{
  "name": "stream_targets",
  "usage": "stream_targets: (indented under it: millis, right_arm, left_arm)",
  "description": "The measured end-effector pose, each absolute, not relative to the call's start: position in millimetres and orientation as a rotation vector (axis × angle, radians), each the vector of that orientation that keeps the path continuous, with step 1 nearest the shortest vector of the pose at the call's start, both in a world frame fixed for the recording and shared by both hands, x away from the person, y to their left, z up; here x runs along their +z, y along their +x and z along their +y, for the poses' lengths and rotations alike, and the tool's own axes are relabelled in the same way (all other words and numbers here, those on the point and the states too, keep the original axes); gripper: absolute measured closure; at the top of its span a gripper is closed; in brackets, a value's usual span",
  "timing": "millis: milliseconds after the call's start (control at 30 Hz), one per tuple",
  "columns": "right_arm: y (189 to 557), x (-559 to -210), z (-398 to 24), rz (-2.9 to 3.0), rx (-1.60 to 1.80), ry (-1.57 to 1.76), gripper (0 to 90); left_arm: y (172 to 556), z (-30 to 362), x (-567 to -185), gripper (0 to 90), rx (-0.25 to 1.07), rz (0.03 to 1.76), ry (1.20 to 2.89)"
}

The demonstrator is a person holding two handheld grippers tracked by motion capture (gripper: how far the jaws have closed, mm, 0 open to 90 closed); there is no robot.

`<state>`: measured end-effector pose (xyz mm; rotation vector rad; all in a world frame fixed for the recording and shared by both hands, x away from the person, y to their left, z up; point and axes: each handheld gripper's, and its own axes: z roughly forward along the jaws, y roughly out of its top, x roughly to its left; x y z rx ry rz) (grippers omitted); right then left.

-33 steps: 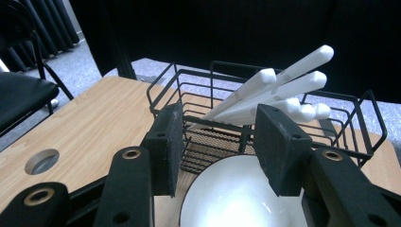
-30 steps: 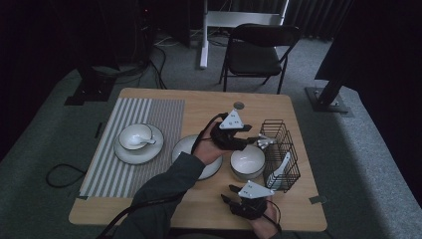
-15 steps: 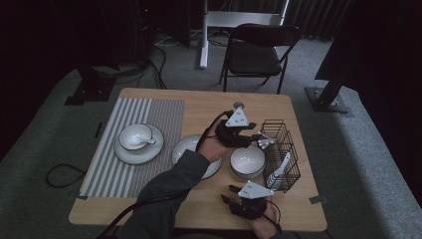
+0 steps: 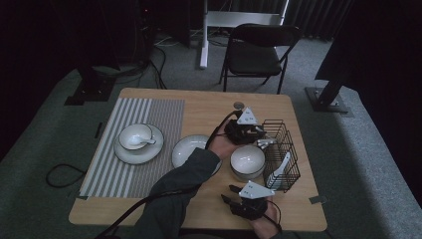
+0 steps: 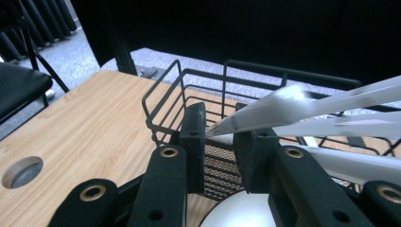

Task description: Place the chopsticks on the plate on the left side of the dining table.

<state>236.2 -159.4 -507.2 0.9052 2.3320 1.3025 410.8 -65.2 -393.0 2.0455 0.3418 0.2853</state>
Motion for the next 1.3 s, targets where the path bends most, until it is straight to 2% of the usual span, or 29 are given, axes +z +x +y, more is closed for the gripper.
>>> stream_targets:
  millis: [400,667,1300]
  right_arm:
    - [236,-506,-162,2.327,1.323,0.919,53.4]
    - [236,-507,-161,2.330,1.320,0.916,53.4]
    - [237,-506,-158,2.334,1.319,0.912,53.4]
  left_arm:
    - [421,-72,-402,83.8,0.309,0.390,2.051]
    - [417,-65,-394,84.4,0.347,0.383,2.025]
    - [388,-2,-342,84.6,0.405,0.340,1.904]
